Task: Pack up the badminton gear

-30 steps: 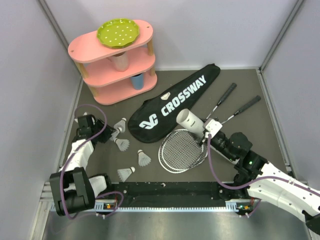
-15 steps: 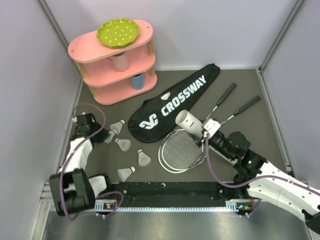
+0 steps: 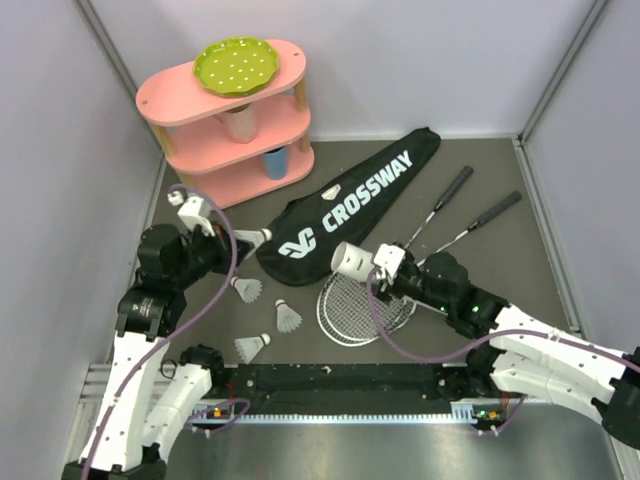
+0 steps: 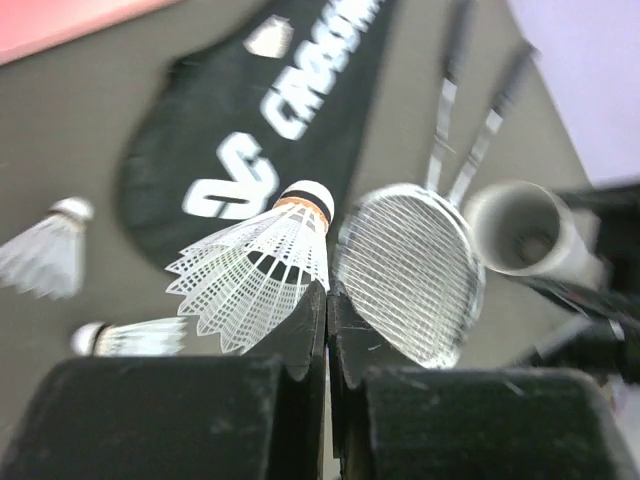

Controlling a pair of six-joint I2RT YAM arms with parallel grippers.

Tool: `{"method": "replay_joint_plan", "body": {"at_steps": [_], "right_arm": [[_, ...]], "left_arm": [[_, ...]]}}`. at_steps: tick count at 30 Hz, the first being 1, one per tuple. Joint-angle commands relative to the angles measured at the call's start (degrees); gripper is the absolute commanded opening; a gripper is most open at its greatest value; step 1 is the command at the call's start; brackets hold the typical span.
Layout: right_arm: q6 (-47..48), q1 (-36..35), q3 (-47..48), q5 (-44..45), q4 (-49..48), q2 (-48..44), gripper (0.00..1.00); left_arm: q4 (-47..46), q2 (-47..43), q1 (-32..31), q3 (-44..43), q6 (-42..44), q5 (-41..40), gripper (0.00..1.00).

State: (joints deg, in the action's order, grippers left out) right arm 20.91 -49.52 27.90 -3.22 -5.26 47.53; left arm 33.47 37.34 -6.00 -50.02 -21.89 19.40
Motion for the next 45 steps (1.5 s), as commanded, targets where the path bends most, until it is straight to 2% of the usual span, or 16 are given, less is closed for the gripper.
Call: {"method": "replay_joint_plan", "body": {"at_steps": [1,4,9,19,26,31,34,42,44,45], "right_arm": [[4.05,-2.33,3.13,-10.21,-0.81,0.98,0.22],[7.30,-6.20,3.12,-9.70,-0.02,1.78,0.22],[6.87,-8.40,4.09,-6.44,1.66,2.84,0.22],[7.04,-8.75,3.65,-8.02,0.60,0.11,0.22],[5.90,-9.54,3.83,-9.17,0.16,-1.65,0.21],[5.37,-9.90,4.18,-9.70,-0.02,-3.14,0.20],[5.37,-10.16,4.44,-9.87,0.33,-3.41,0.20],[4.23,-10.34,2.34,-10.57,-1.07,-5.16,0.20],[4.06,-10.34,2.42,-10.66,-0.63,-5.43,0.20],[4.05,-10.34,2.77,-10.66,0.06,-5.52,0.20]], "left_arm": [[2.03,2.47,-5.68,-3.24,11.15,21.68,0.00],[1.51,0.38,-8.58,-2.19,13.28,20.95,0.00],[-3.15,-1.04,-10.61,1.50,8.54,30.17,0.00],[-2.97,-0.17,-18.51,2.03,8.18,27.02,0.00],[-8.51,0.89,-27.48,4.58,3.62,20.16,0.00],[-14.38,5.63,-36.25,4.84,1.85,15.33,0.00],[-19.21,8.44,-39.43,3.88,0.10,14.26,0.00],[-21.35,11.88,-40.93,3.79,-0.08,13.66,0.00],[-20.99,11.44,-40.93,4.40,-0.17,13.56,0.05],[-21.08,10.74,-41.02,4.67,-0.34,13.56,0.18]]}}
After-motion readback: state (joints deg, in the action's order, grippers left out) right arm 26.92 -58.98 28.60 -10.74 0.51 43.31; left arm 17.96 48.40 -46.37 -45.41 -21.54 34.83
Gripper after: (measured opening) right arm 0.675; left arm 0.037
